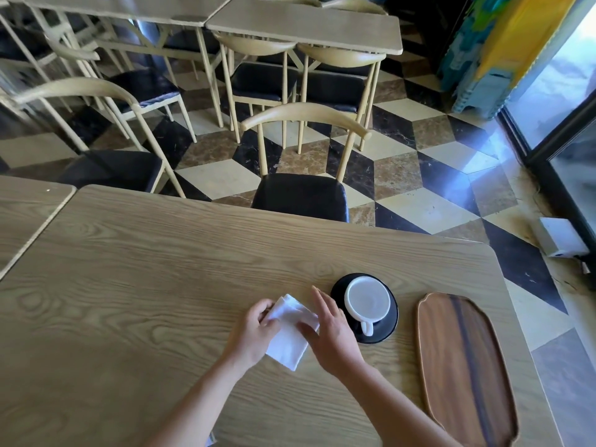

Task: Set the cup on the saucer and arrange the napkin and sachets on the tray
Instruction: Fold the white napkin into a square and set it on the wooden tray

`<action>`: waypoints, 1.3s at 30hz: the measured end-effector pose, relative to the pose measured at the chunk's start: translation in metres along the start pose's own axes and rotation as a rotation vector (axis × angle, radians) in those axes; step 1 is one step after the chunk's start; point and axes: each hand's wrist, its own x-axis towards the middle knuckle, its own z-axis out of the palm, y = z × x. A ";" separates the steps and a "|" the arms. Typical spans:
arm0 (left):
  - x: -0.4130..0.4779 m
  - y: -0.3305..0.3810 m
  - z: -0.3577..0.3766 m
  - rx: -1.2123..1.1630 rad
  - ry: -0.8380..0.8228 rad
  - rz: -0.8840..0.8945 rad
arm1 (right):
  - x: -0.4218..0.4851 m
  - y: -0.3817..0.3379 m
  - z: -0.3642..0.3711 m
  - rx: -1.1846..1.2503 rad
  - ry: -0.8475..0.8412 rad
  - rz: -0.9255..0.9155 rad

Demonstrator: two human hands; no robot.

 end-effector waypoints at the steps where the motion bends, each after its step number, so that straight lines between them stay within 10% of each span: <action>1: 0.001 0.004 -0.001 -0.018 -0.027 0.021 | 0.002 -0.002 -0.005 0.014 -0.052 -0.024; 11: -0.010 0.028 -0.003 -0.142 -0.062 -0.056 | -0.014 0.006 -0.043 0.557 -0.274 0.222; 23: -0.068 0.035 0.076 -0.488 -0.130 -0.366 | -0.071 0.056 -0.068 0.888 0.155 0.371; 39: -0.066 0.076 0.228 -0.180 -0.178 -0.154 | -0.147 0.156 -0.143 0.809 0.454 0.583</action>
